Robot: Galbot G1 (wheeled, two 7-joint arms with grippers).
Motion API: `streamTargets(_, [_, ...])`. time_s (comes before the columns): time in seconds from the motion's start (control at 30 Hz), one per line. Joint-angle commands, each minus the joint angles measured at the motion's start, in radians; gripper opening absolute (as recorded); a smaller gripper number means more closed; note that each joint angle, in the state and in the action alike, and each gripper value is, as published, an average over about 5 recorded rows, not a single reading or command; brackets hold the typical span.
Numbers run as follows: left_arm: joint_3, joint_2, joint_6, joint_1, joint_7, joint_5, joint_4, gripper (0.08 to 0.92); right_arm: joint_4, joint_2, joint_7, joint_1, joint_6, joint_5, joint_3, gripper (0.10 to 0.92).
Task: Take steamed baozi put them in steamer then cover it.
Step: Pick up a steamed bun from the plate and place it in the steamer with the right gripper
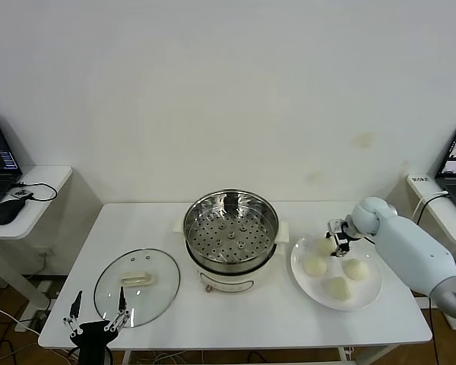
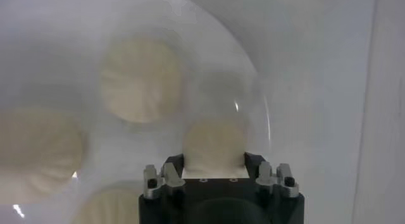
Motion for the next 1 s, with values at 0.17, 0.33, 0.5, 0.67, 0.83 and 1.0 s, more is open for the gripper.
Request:
streamTargets(0.17, [0.007, -0.001, -0.001, -0.002, -0.003, 0.002, -0.004, 0.823, 0.268, -0.181, -0.015, 0.065, -0.030, 0.163, -0.063, 0.628])
streamTargets(0.33, [0.017, 0.005, -0.004, -0.004, -0.003, 0.000, -0.013, 0.823, 0.387, -0.284, -0.022, 0.181, -0.059, 0.298, -0.136, 0.628])
streamTargets(0.5, [0.025, 0.011, -0.004, -0.007, -0.004, -0.002, -0.023, 0.823, 0.440, -0.313, -0.026, 0.367, -0.079, 0.430, -0.237, 0.628])
streamTargets(0.67, [0.029, 0.019, -0.005, -0.008, -0.005, -0.001, -0.023, 0.823, 0.431, -0.244, -0.005, 0.536, -0.090, 0.534, -0.372, 0.635])
streamTargets(0.83, [0.026, 0.028, -0.005, -0.010, -0.005, -0.004, -0.022, 0.823, 0.376, -0.105, 0.019, 0.672, -0.085, 0.590, -0.476, 0.636])
streamTargets(1.0, [0.018, 0.031, -0.004, -0.021, -0.005, -0.010, -0.013, 0.823, 0.335, 0.017, 0.044, 0.722, -0.069, 0.619, -0.537, 0.636])
